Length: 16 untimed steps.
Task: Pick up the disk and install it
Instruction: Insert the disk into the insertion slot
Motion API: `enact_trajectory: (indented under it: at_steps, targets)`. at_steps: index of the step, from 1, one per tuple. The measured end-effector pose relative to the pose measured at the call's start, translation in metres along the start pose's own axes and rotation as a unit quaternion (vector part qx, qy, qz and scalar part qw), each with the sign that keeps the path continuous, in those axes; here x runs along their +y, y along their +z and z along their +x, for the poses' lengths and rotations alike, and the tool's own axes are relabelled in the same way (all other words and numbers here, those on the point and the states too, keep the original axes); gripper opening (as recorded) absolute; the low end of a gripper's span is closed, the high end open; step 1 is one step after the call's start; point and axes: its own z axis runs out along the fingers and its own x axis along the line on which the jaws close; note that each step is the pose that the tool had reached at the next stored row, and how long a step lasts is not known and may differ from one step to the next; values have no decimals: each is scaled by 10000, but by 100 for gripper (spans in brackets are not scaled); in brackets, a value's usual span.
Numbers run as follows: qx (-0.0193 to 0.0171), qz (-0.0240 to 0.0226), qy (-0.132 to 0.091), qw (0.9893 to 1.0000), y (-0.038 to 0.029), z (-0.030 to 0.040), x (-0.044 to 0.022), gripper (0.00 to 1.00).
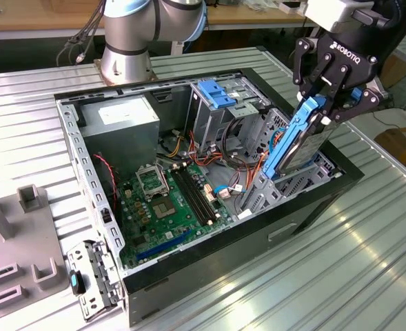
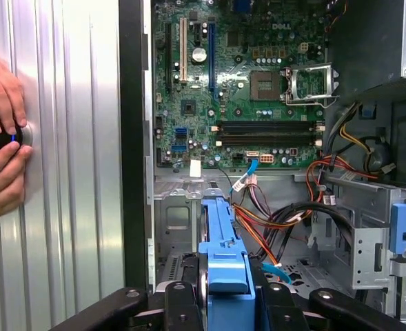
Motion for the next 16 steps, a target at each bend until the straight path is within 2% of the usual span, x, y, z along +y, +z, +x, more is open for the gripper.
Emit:
enact_trajectory:
  at_steps: [1, 3, 5, 6, 8, 9, 10, 11, 12, 13, 16]
  targets:
    - [1, 0, 0, 10000, -1, 0, 0, 38]
    - [0, 0, 0, 10000, 0, 0, 0, 51]
    - [-1, 0, 0, 10000, 6, 0, -2, 51]
    - [-1, 0, 0, 10000, 28, 0, -13, 49]
    - [0, 0, 0, 10000, 73, 1, -21, 36]
    - [-1, 0, 0, 10000, 118, 1, -36, 24]
    - [-1, 0, 0, 10000, 180, 1, -108, 18]
    - [-1, 0, 0, 10000, 209, 0, -172, 12]
    - [-1, 0, 0, 10000, 255, 0, -248, 12]
    - [-1, 0, 5, 10000, 307, 22, -278, 12]
    - [0, 0, 35, 10000, 372, 39, -301, 12]
